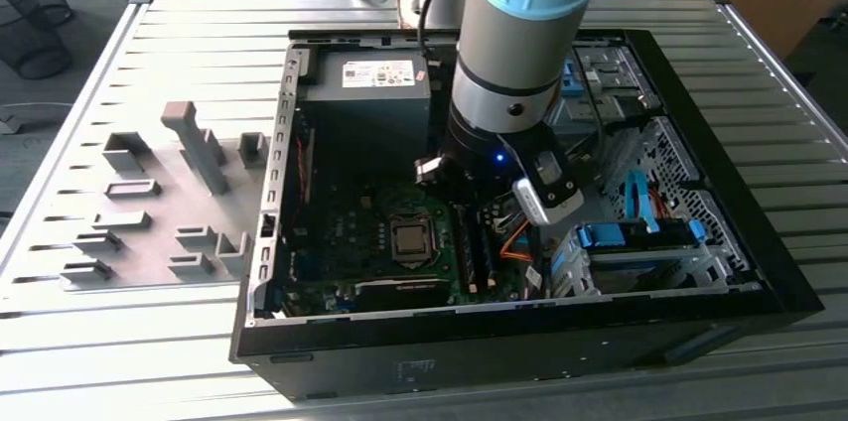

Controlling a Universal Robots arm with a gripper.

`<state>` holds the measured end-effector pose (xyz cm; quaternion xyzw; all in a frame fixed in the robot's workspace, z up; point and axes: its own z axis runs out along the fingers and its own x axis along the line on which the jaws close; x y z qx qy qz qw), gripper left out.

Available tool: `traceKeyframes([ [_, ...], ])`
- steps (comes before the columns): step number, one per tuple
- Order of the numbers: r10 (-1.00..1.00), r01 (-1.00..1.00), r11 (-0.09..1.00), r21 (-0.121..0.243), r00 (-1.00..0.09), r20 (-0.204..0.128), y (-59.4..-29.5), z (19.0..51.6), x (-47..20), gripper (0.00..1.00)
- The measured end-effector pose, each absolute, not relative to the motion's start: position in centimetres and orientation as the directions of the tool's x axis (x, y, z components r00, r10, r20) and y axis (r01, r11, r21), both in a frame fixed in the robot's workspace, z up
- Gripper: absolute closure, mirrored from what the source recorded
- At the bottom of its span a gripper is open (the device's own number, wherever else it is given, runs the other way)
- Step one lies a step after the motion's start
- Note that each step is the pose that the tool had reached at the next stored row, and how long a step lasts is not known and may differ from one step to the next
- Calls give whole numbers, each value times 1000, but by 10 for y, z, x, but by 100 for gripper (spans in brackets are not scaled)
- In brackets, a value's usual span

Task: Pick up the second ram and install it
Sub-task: 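Press down the second ram until it locks into place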

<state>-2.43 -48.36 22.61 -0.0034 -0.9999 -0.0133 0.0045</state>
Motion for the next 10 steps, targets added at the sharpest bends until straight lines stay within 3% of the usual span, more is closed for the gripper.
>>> traceKeyframes([
  [10,7,7,1000,26,-1000,9,-484,215,-24,90],
])
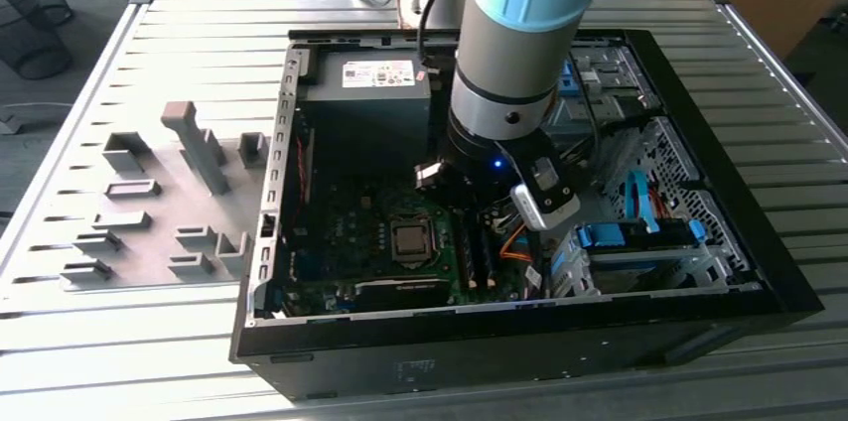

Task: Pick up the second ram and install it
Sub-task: 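Press down the second ram until it locks into place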

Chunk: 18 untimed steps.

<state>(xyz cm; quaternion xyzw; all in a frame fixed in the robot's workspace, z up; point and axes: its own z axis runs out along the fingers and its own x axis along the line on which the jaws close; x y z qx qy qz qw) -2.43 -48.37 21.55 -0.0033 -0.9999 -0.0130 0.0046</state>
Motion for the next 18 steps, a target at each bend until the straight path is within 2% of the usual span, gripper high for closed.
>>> traceKeyframes([
  [6,7,7,1000,28,-1000,9,-483,217,-24,90],
  [12,7,7,1000,27,-1000,9,-484,237,-24,90],
  [18,7,7,1000,27,-1000,9,-484,240,-24,90],
])
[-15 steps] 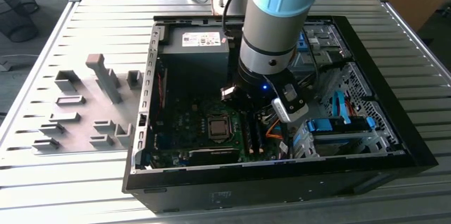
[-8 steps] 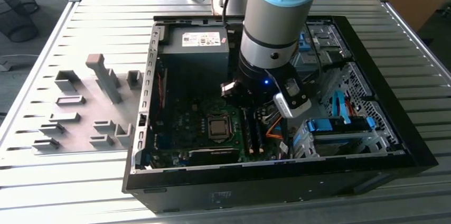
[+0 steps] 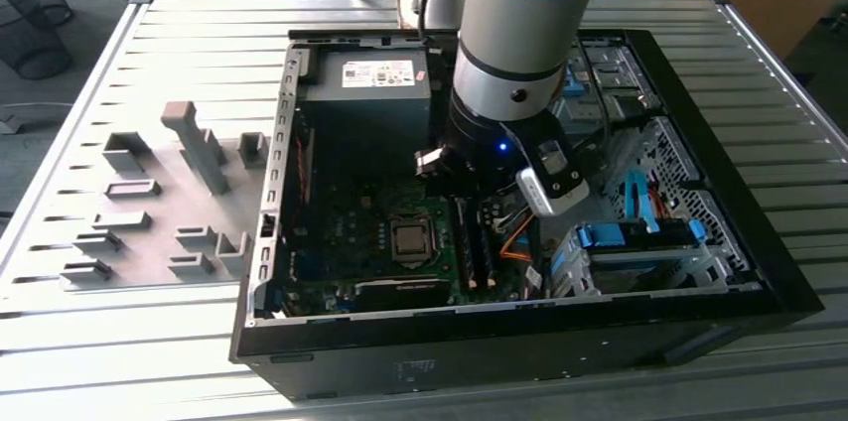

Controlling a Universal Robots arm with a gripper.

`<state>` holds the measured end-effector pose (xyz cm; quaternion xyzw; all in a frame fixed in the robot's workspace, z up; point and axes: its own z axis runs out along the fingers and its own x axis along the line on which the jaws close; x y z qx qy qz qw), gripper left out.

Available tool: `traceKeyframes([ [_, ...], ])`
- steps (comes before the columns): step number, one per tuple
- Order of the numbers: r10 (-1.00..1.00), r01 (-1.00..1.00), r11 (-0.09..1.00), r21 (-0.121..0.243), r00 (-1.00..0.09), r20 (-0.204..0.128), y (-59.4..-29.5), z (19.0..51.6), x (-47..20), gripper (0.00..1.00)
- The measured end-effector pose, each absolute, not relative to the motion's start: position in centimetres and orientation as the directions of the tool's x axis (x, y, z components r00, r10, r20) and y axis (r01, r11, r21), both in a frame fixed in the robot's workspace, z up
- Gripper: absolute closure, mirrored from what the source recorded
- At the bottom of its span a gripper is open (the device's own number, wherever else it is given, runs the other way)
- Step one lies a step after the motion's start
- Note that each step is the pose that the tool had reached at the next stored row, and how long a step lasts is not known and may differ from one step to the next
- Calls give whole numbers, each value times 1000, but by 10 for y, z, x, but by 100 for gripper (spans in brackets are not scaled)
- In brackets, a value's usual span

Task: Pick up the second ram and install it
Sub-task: 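Press down the second ram until it locks into place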

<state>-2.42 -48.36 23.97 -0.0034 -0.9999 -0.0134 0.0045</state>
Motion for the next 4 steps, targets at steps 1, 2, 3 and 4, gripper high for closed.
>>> traceKeyframes([
  [1,7,7,1000,27,-1000,9,-484,240,-24,90],
  [2,7,7,1000,27,-1000,9,-484,240,-24,90],
  [3,7,7,1000,27,-1000,9,-484,240,-24,90],
  [4,7,7,1000,27,-1000,9,-484,240,-24,90],
])
